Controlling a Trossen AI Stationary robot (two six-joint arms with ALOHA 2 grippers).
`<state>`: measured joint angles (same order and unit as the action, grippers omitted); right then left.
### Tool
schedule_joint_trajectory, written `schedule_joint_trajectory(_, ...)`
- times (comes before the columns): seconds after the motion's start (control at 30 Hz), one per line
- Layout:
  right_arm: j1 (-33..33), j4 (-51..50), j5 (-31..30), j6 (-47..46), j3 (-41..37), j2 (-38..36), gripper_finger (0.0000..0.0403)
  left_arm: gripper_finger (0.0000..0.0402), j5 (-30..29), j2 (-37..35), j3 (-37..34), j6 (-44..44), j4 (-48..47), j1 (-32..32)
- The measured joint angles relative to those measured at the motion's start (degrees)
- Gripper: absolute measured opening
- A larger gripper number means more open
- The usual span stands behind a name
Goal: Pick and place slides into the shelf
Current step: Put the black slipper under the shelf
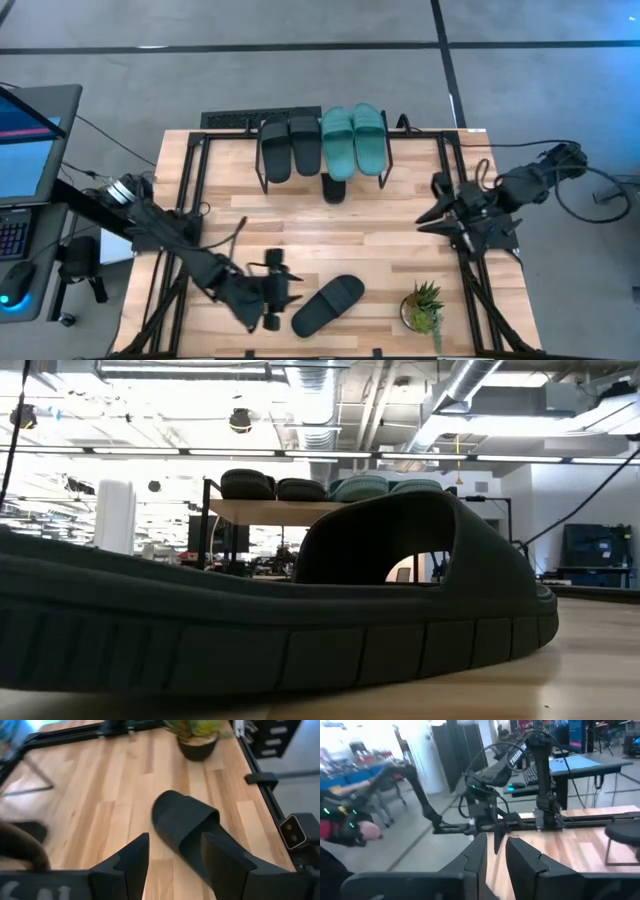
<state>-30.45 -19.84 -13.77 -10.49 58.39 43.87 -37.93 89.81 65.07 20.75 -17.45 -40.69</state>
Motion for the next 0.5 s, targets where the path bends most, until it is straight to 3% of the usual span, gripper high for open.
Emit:
schedule_joint_trajectory(0.37,-9.8,1.5,-6.3,-4.4,-12.6,-18.6,0.0061,0.0168,13.2,13.9,9.8,-15.3,2.4,7.1)
schedule_joint_trajectory(0.5,-11.9,1.7,-9.2,-5.0,-16.5,-24.7,0.0061,0.0168,15.1,17.6,12.3,-18.6,1.7,7.7)
